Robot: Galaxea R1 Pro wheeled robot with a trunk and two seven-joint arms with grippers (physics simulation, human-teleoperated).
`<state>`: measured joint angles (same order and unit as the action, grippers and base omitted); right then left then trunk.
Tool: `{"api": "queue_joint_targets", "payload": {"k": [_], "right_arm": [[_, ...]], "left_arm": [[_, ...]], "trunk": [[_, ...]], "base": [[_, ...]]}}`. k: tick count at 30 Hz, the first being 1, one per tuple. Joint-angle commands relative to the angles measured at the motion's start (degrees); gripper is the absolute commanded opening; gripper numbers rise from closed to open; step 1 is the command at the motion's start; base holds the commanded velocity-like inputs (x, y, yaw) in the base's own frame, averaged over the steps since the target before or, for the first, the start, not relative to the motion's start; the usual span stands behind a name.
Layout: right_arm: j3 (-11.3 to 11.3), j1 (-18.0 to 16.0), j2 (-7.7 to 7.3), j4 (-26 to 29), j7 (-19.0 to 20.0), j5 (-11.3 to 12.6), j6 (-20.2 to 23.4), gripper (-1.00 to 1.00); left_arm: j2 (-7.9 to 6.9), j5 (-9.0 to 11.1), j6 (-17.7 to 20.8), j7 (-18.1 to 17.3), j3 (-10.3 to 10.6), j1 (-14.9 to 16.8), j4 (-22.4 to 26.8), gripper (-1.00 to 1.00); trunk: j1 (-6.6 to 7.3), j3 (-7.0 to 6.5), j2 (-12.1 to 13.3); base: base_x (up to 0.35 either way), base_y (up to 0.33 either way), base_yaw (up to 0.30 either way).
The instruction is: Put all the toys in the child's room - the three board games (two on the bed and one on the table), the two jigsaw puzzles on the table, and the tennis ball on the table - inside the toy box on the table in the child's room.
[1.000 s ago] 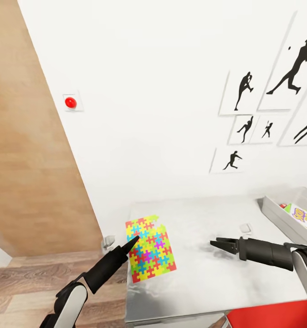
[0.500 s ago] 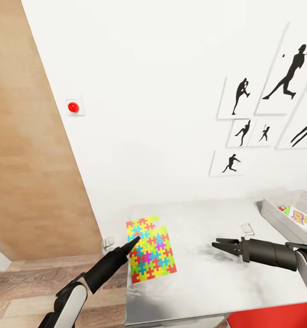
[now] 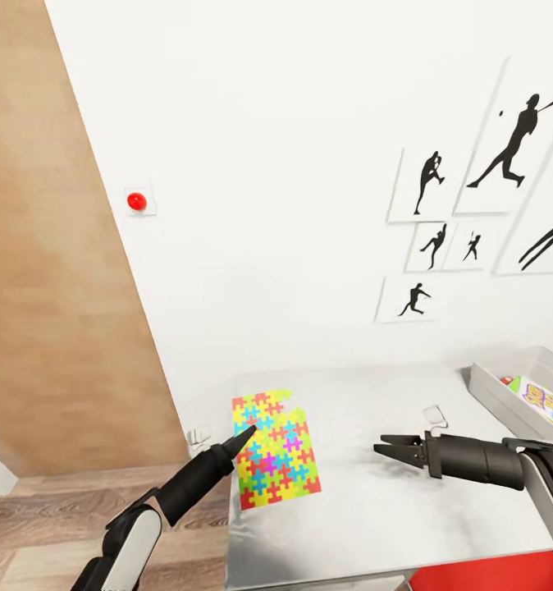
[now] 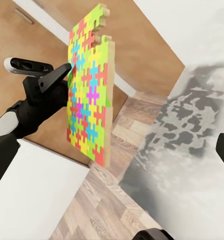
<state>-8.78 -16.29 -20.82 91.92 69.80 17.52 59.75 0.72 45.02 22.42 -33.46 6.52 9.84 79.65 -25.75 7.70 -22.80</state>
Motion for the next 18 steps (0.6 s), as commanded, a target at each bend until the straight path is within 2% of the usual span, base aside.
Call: {"api": "queue_joint_targets", "payload": {"k": [1,11,18], "right_arm": [[0.1,-0.1,0.0,0.0,0.2,0.0,0.2,1.0],[0.2,-0.1,0.04,0.0,0.2,0.0,0.2,1.0],[0.2,-0.1,0.13,0.0,0.2,0.0,0.2,1.0]], "left_arm": [[0.03,0.5,0.5,-0.2,0.0,0.1,-0.1,-1.0],[0.19,0.3,0.4,-2.0,0.1,0.4,-0.7,-1.0],[0.85,0.1,0.4,-2.5,0.4,0.7,-0.9,-1.0]], "trunk": [[-0.04,0.02,-0.1],[-0.04,-0.79,-0.1],[-0.04,-0.98,-0.1]], "base": [[0.0,0.0,0.0],[0.0,0.0,0.0],[0.0,0.0,0.0]]}}
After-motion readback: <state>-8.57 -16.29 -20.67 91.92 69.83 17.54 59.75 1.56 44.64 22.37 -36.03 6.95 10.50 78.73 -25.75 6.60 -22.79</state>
